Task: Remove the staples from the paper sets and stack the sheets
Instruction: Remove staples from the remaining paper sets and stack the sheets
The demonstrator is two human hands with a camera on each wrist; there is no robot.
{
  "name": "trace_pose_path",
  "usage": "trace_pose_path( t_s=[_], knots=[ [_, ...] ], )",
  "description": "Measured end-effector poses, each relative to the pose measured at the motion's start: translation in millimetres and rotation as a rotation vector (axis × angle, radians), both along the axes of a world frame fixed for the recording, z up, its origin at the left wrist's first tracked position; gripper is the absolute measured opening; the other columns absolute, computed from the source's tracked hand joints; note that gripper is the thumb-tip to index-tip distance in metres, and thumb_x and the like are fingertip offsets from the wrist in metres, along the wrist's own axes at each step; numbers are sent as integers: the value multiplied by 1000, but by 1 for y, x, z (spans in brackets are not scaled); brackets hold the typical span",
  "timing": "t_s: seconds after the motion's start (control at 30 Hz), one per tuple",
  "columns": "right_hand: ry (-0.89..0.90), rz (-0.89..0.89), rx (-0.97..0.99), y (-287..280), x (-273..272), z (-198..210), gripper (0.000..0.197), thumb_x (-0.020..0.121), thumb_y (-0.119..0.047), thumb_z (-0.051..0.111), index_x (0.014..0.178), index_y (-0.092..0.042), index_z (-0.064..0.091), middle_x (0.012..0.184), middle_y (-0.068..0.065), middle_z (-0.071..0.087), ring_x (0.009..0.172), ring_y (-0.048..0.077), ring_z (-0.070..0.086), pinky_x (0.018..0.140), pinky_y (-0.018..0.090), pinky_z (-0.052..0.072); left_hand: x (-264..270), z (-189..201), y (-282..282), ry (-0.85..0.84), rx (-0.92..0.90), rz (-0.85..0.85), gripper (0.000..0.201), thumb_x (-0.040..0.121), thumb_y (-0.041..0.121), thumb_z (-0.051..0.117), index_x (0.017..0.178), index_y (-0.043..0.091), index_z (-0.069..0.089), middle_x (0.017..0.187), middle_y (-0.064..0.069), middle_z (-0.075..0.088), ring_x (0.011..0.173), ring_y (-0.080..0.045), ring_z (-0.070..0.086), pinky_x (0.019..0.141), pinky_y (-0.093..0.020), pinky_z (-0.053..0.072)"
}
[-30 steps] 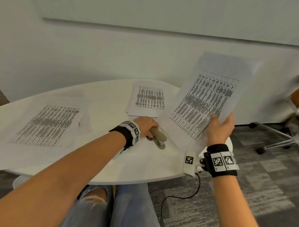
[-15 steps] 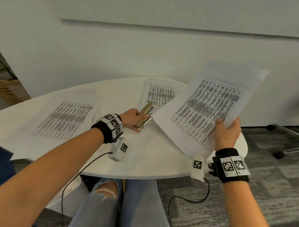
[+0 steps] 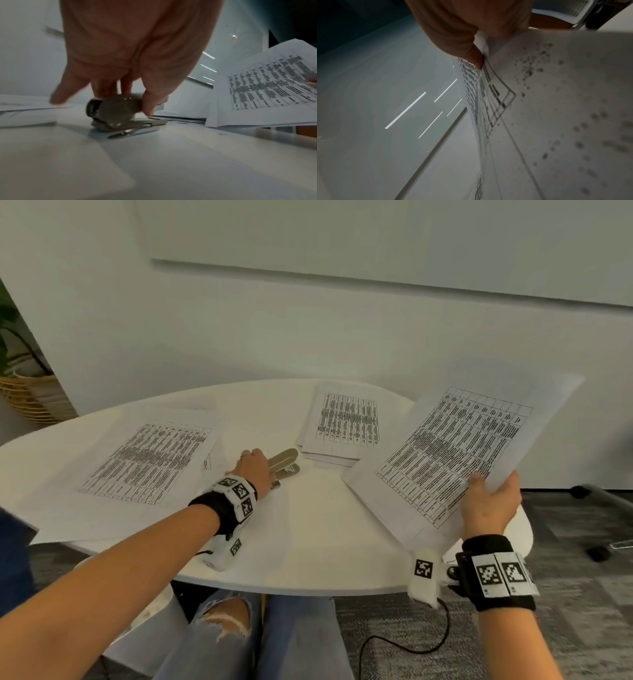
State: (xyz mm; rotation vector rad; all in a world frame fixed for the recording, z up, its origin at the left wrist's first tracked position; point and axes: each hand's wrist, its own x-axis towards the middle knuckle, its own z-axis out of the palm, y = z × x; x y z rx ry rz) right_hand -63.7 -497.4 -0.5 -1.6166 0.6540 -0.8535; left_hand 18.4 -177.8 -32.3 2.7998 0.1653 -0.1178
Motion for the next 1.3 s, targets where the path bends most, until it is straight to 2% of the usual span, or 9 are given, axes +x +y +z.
trace_pose_path(
  t_s=[0.13,0.3,0.43,0.63,0.87,0.93,1.0,1.13,1.3],
  knots=[
    [6,14,11,4,-1,-2,34,93,-9,54,127,-10,51,125,11,57,115,27,54,102,43,43,-12,3,-27,-258,68,-292,41,92,18,51,132,21,45,137,-6,41,118,-28,48,95,-47,45],
    [26,33,-5,10,0,-3,31,93,-8,54,124,-8,51,122,13,59,113,30,55,100,40,44,-35,-2,-70,-6,307,-671,45,101,21,32,144,6,31,152,-9,28,136,-25,33,111,-39,29],
    [35,41,-14,11,-2,-5,32,94,-7,52,125,-7,51,122,13,59,111,28,56,96,33,43,-42,-11,-71,171,434,-675,64,102,43,21,152,7,7,161,-6,1,147,-21,9,119,-43,7],
    [100,16,35,9,-11,-21,28,92,-9,53,120,-11,53,119,13,60,109,33,57,98,45,45,-90,-10,-54,152,580,-808,123,71,89,30,150,-1,2,159,-14,-3,147,-27,5,118,-50,2],
    [87,28,66,21,-17,-20,27,93,-8,52,120,-9,53,119,13,60,105,27,56,89,30,42,-139,-31,-26,-144,385,-978,75,93,55,41,143,-1,35,155,-8,25,143,-22,26,116,-38,24],
    [94,38,67,27,-18,-19,26,93,-8,52,119,-9,53,118,13,60,105,28,56,87,30,42,-142,-44,-19,-247,271,-978,45,90,38,46,111,5,70,126,-4,63,116,-18,60,94,-30,51],
    [112,42,51,32,-20,-19,26,93,-9,52,119,-8,53,118,14,59,105,29,56,88,32,43,-144,-65,-9,-428,136,-1022,20,78,23,61,85,12,77,101,1,73,92,-15,70,71,-26,58],
    [131,63,34,44,-25,-18,26,93,-9,52,119,-6,52,119,15,59,108,33,56,92,37,45,-154,-79,0,-504,-3,-988,21,75,15,57,80,16,77,94,3,74,87,-11,70,59,-23,57],
    [134,95,27,59,-30,-18,27,92,-10,53,119,-6,53,119,15,59,108,33,57,95,40,46,-163,-60,20,-554,-315,-720,27,91,26,51,95,14,74,98,5,72,86,-7,66,77,-23,54]
  ],
)
